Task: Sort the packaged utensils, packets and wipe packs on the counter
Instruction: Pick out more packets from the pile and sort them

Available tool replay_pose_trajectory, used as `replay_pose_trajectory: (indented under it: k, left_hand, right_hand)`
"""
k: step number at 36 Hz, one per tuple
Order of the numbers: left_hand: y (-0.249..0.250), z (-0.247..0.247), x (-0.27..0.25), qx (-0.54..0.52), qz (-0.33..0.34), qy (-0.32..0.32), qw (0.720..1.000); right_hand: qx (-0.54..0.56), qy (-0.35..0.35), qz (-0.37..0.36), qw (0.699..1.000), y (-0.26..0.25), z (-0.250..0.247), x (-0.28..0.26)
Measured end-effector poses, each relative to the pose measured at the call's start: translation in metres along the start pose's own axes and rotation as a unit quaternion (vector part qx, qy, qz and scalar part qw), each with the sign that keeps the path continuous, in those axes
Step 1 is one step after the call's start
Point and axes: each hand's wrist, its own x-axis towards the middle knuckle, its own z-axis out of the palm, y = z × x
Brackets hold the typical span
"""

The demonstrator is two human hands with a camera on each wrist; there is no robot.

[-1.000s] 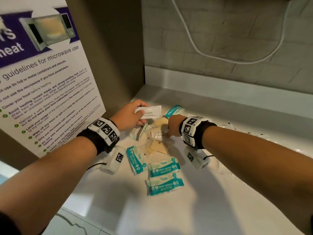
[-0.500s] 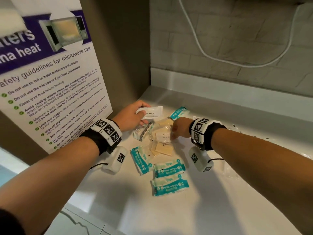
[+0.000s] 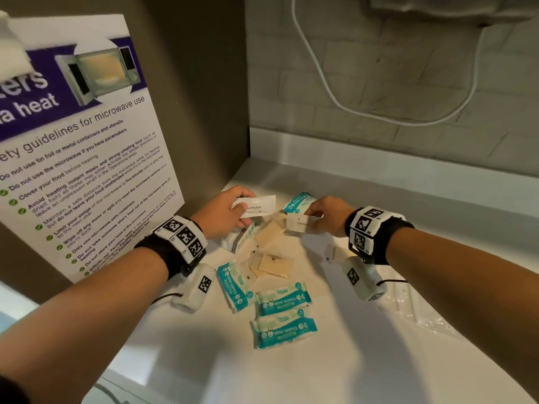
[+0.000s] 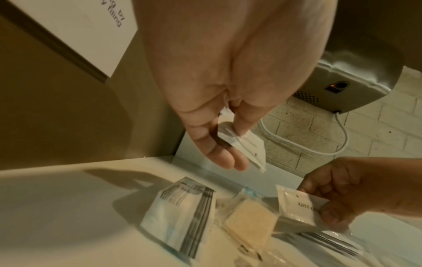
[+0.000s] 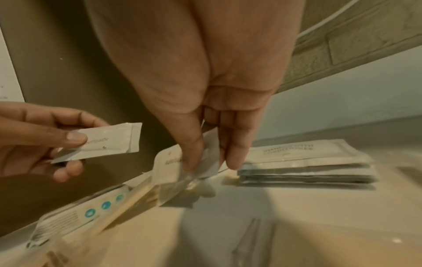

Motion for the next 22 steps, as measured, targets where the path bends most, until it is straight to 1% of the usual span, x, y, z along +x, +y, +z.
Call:
replay_pose_trajectory:
  k: [3, 6, 9, 12, 18, 22]
  left_hand:
    - [-0.003, -0.005, -0.001, 0.01, 0.0, -0.003, 1.0]
    - [-0.006, -0.008, -0.001, 0.013, -0.01, -0.005, 1.0]
    - [-0.007, -0.007, 0.001, 0.015, -0.027, -0.005, 1.0]
    - [-0.003, -0.003, 0.002, 0.018, -0.034, -0.019, 0.999]
    - [0.012, 0.016, 0.005, -0.013, -0.026, -0.041, 0.999]
    - [0.019, 0.022, 0.002, -0.038, -0.02, -0.036, 0.998]
  right_hand:
    - [0.025, 0.029, 0.006, 0.999, 0.007, -0.008, -0.002]
    - [0.066, 0.035, 0.007, 0.997, 0.011, -0.018, -0.003]
    - [0.096, 0.028, 0.0, 0.995, 0.01, -0.025, -0.004]
    - [0.131, 0.023, -0.01, 0.991, 0.006, -0.029, -0.005]
    - [0.213, -0.015, -0.05, 0.976, -0.006, -0.026, -0.011]
    - [0.239, -0.031, -0.049, 0.969, -0.008, -0.019, -0.016]
